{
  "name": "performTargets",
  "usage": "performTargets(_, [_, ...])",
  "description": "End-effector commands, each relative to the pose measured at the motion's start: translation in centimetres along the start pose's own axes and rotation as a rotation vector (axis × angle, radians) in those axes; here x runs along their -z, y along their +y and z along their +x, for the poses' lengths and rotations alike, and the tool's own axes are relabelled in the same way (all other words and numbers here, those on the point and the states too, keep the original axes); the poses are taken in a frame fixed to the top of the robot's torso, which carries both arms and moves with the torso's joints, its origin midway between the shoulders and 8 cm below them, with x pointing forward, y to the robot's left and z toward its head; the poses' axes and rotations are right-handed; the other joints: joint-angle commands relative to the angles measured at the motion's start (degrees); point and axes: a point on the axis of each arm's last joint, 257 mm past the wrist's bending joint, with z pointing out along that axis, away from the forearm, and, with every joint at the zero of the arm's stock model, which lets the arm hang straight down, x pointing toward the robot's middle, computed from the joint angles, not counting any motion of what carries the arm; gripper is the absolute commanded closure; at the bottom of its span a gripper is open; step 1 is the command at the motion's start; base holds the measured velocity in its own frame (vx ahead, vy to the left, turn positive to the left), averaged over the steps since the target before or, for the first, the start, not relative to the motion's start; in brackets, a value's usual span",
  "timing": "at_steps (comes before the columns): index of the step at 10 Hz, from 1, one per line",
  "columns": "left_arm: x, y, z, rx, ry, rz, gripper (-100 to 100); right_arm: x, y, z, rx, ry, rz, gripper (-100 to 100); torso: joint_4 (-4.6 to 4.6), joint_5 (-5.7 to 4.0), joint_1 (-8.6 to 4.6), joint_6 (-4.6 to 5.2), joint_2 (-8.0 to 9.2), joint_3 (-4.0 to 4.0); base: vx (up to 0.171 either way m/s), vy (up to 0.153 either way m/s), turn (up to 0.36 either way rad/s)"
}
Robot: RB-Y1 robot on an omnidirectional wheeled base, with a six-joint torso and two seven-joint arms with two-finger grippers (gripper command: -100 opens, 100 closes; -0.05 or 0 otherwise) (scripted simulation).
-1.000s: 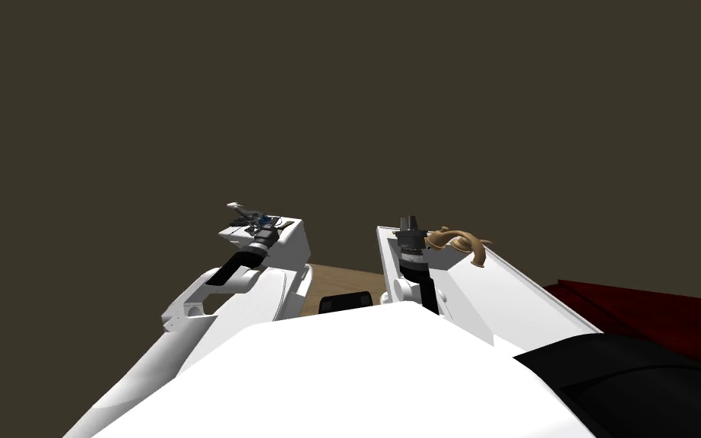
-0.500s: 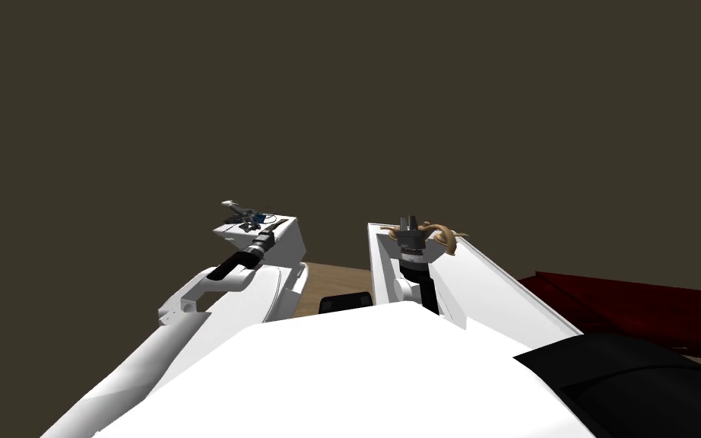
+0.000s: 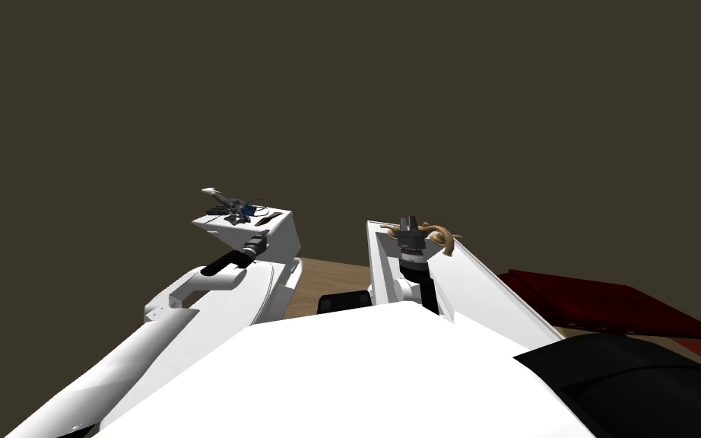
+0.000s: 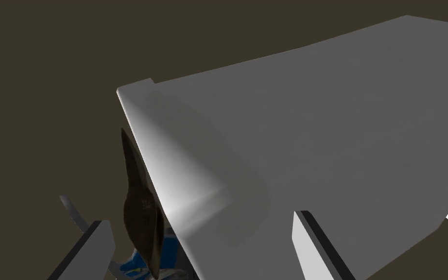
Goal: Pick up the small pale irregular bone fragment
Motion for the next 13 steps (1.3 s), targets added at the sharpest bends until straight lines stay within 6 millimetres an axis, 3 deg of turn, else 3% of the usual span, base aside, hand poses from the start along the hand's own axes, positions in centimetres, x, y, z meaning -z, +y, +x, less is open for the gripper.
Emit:
performTargets(1, [-0.4, 1.8, -2.1, 0.004, -0.024, -0.073, -100, 0.0, 0.0, 0.0, 0.000, 0.000, 0.000, 0, 0.00, 0.00, 0.00, 0.00, 0.00, 0.00, -0.033, -0.028, 0.110])
performTargets(2, [-0.4, 3.4, -3.0, 0.009, -0.042, -0.105, -100, 0.0, 0.0, 0.0, 0.000, 0.000, 0.000, 0, 0.01, 0.00, -0.18, -0.01, 0.18, 0.09, -0.030, -0.028, 0.099])
performTargets(3, [-0.4, 3.7, -3.2, 0.009, -0.045, -0.110, -100, 0.0, 0.0, 0.0, 0.000, 0.000, 0.000, 0, 0.01, 0.00, -0.37, -0.01, 0.34, 0.17, -0.006, -0.006, 0.021])
performTargets(10, [-0.4, 3.7, -3.2, 0.009, -0.045, -0.110, -100, 0.0, 0.0, 0.0, 0.000, 0.000, 0.000, 0, 0.01, -0.03, -0.46, 0.02, 0.32, 0.17, 0.002, 0.002, -0.006])
performTargets(13, [-1.0, 2.0, -6.4, 0.059, -0.111, -0.122, -100, 0.0, 0.0, 0.0, 0.000, 0.000, 0.000, 0, 0.05, -0.02, -0.37, 0.04, 0.52, 0.27, -0.071, 0.027, -0.120])
